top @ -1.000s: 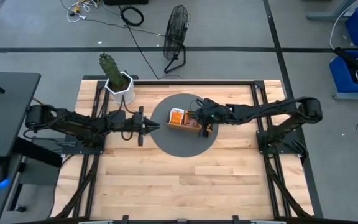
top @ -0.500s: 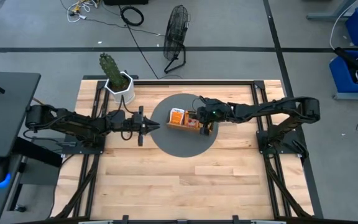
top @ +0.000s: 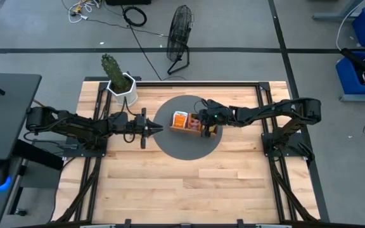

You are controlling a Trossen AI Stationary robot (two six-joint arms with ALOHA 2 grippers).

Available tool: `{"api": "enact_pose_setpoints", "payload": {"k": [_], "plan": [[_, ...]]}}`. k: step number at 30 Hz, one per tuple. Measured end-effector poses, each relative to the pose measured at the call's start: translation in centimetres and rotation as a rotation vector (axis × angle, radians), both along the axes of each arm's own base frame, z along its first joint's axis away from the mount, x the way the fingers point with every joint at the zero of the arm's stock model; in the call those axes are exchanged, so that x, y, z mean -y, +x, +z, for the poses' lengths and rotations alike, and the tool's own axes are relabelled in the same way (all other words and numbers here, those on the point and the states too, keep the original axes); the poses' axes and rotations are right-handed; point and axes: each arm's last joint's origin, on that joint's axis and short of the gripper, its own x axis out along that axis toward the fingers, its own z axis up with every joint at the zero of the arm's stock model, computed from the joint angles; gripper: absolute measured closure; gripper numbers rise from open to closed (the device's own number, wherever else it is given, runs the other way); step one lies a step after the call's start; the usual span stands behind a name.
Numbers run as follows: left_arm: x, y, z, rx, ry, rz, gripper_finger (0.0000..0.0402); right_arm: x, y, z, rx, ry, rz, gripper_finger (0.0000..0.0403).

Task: Pick & Place Tea
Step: Put the orange tea bag into the middle section of the wooden organizer, then return to Home Position

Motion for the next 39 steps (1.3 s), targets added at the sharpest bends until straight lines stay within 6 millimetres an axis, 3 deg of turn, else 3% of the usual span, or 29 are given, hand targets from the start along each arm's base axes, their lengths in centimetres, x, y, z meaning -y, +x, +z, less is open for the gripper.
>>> {"api": "enact_pose_setpoints", "payload": {"k": [15, 19, 26, 30, 33, 37, 39], "plan": [[0.0, 0.0, -0.1, -0.011, -0.005, -0.002, 0.0342, -0.4, 0.0, -0.1, 0.021, 0.127, 0.023, 0.0395], [0.0, 0.0, -0.2, -0.017, -0.007, -0.001, 0.0342, -0.7, 0.2, 0.1, 0.041, 0.099, 0.033, 0.0352], [0.0, 0.0, -0.2, -0.023, -0.017, 0.007, 0.0342, -0.8, 0.0, 0.5, 0.043, 0.099, 0.008, 0.0244], [-0.6, -0.1, -0.2, -0.019, -0.043, 0.122, 0.0342, -0.8, -0.2, 1.6, 0.100, 0.118, -0.026, 0.0218], [-0.7, 0.0, 0.1, 0.010, -0.039, 0.136, 0.0342, -1.0, -0.6, 2.6, 0.122, 0.137, 0.002, 0.0249], [-0.7, 0.0, 0.3, 0.028, -0.017, 0.133, 0.0342, -1.6, -1.0, 3.5, 0.137, 0.191, 0.091, 0.0368], [-0.7, 0.0, 0.3, 0.026, 0.013, 0.130, 0.0346, -2.0, -1.1, 3.7, 0.151, 0.199, 0.126, 0.0388]]}}
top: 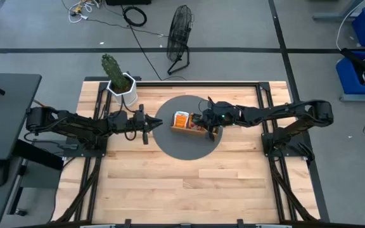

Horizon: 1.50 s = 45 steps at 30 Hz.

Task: Pick & Place Tea
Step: Return to Home Position

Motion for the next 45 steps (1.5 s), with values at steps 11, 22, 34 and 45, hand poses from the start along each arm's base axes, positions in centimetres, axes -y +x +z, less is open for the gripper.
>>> {"api": "enact_pose_setpoints", "payload": {"k": [11, 22, 34, 45], "plan": [[0.8, -0.1, -0.3, -0.044, -0.005, -0.037, 0.0399, -3.1, -4.9, 0.1, 0.242, 0.019, 0.087, 0.0401], [2.0, -2.5, 2.6, 0.012, -0.007, -0.011, 0.0400, -4.0, -10.4, -0.2, 0.401, -0.014, 0.060, 0.0402], [2.8, -6.8, 5.2, 0.095, 0.016, -0.010, 0.0400, -4.1, -13.7, -0.7, 0.481, -0.049, 0.070, 0.0403], [3.2, -10.1, 5.8, 0.142, 0.032, 0.018, 0.0400, -4.2, -16.0, -2.1, 0.511, -0.040, 0.029, 0.0403]]}}
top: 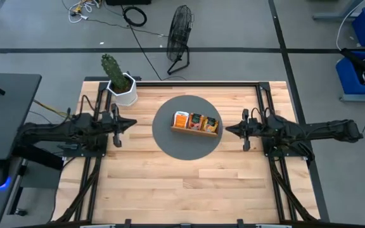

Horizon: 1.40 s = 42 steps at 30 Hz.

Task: Pick & Place Tea
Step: Return to Home Position

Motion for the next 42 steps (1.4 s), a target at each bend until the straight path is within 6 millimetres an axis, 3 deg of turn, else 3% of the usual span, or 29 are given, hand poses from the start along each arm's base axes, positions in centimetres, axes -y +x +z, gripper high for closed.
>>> {"api": "enact_pose_setpoints", "payload": {"k": [11, 19, 22, 34, 42], "plan": [[0.2, -2.1, -0.8, -0.025, 0.007, 0.032, 0.0400, 0.0, -1.6, -1.4, -0.022, 0.000, -0.026, 0.0403], [0.3, -0.9, -5.3, 0.015, 0.030, 0.014, 0.0400, -0.1, -2.3, -1.6, -0.030, -0.005, -0.019, 0.0403], [0.4, -0.9, -5.3, 0.022, 0.032, -0.006, 0.0400, -0.1, -2.3, -2.4, -0.043, -0.004, 0.000, 0.0403], [0.5, -0.8, -5.7, -0.037, 0.093, -0.056, 0.0399, -0.1, -2.3, -2.4, -0.045, -0.007, -0.003, 0.0402], [0.5, -0.8, -5.8, -0.033, 0.038, -0.061, 0.0399, -0.1, -2.3, -2.3, -0.037, 0.045, -0.020, 0.0384]]}}
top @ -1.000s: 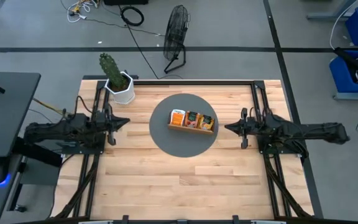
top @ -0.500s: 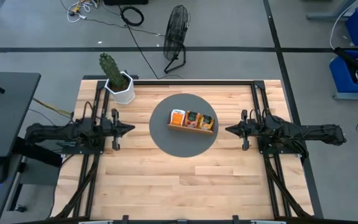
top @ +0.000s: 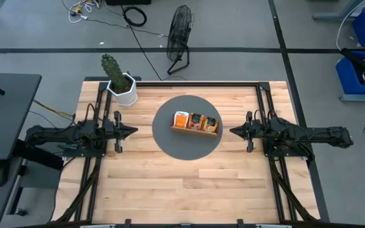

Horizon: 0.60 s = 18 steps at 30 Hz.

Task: Pick & Place Tea
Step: Return to Home Position

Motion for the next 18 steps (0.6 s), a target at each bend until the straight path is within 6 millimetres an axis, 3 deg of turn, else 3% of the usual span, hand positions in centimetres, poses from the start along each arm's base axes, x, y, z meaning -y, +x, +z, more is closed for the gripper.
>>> {"api": "enact_pose_setpoints", "payload": {"k": [18], "plan": [[-0.01, -0.02, 0.31, 0.037, -0.002, 0.002, 0.0399, 0.00, 0.00, 0.00, 0.000, -0.001, 0.001, 0.0383]]}}
